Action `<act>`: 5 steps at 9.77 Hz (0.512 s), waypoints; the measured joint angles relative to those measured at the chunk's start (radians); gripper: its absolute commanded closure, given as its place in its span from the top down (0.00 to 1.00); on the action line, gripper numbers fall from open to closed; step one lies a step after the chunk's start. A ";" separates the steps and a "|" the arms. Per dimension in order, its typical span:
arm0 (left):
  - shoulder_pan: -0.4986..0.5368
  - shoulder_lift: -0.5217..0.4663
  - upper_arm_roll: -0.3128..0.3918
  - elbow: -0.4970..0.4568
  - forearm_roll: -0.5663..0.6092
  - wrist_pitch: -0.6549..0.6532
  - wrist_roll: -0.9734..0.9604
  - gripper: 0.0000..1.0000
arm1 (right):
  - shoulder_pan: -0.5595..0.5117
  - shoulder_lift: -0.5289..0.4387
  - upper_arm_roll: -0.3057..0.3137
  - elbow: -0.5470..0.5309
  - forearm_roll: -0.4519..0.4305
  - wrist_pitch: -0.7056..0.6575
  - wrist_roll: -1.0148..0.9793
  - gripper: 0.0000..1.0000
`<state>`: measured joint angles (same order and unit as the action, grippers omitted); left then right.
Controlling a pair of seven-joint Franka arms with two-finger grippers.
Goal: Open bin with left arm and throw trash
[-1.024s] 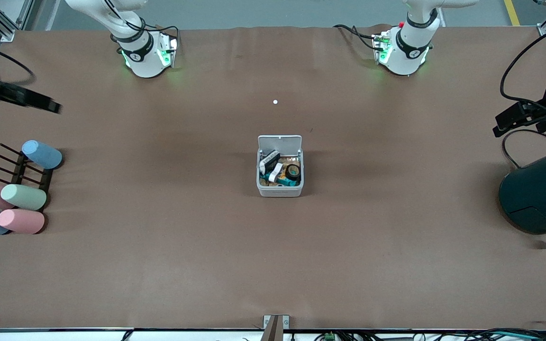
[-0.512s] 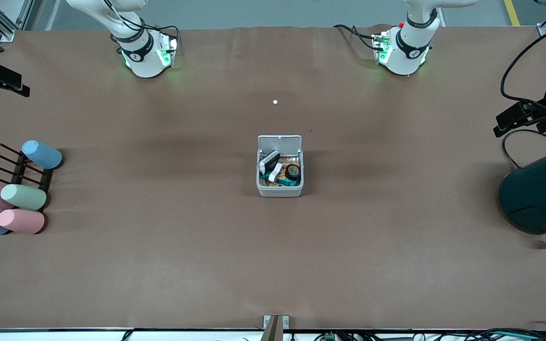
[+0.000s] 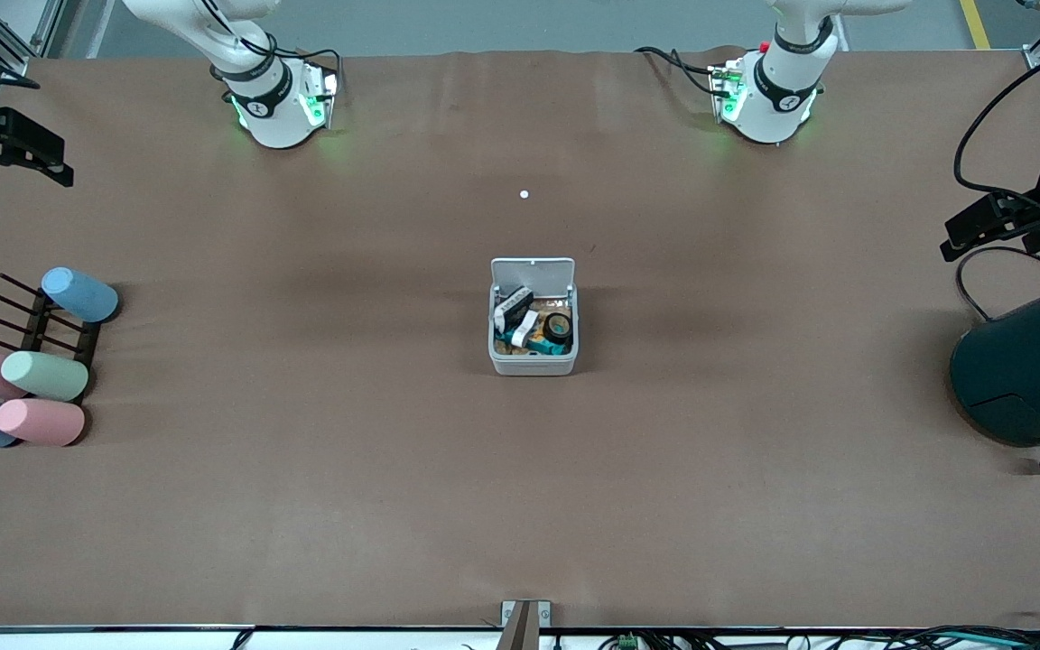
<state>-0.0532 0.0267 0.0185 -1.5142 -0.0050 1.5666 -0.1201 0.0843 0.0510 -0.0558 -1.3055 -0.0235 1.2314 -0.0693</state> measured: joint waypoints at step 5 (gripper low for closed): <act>0.000 0.001 0.000 0.000 0.000 0.000 0.001 1.00 | -0.004 0.009 -0.005 -0.017 0.005 0.032 0.000 0.99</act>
<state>-0.0529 0.0277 0.0186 -1.5142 -0.0050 1.5665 -0.1187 0.0802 0.0600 -0.0605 -1.3229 -0.0180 1.2630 -0.0696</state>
